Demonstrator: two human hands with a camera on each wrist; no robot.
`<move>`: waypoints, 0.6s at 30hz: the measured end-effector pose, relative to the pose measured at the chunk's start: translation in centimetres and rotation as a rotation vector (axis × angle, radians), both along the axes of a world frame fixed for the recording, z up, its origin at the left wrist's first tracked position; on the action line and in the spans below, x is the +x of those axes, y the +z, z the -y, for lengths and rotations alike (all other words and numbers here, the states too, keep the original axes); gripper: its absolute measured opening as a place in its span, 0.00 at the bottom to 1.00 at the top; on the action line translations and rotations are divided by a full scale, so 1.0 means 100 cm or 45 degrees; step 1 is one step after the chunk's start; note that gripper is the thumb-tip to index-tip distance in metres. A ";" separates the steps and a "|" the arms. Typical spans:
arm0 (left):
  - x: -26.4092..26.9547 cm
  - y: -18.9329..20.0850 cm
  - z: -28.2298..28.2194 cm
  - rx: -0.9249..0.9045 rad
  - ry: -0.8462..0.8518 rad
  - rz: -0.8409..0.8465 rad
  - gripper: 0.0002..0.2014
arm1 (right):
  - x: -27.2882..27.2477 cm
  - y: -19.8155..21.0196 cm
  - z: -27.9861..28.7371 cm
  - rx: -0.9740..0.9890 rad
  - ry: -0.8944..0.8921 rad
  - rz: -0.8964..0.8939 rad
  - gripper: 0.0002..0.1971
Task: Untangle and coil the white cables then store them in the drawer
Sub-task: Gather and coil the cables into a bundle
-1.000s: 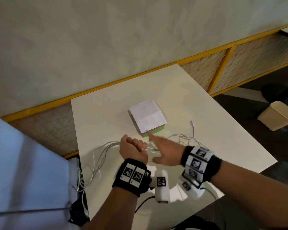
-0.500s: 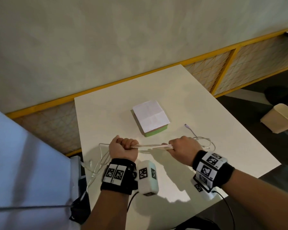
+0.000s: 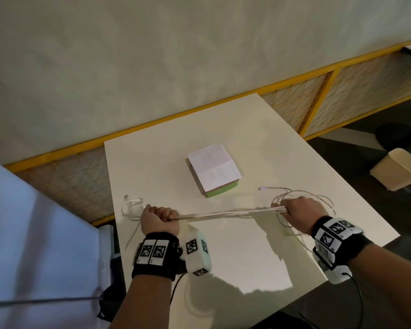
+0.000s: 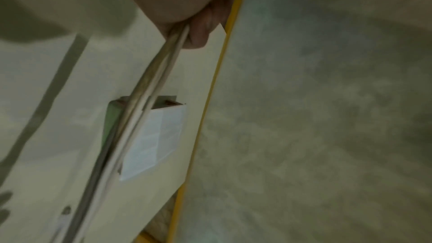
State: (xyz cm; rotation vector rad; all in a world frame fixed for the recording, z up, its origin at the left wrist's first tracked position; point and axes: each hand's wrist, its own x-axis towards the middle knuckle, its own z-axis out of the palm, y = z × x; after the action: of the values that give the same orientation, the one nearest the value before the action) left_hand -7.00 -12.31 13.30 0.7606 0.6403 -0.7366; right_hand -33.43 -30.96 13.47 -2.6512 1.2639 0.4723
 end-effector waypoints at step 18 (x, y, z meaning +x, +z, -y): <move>-0.056 0.007 0.018 0.092 -0.169 0.080 0.20 | 0.070 0.045 -0.059 0.431 0.500 0.207 0.54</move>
State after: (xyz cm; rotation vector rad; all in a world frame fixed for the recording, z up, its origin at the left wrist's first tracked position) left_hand -12.61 -14.08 13.98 0.8958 0.5661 -0.8112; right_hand -26.47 -25.10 17.96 -2.5735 0.5567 0.4619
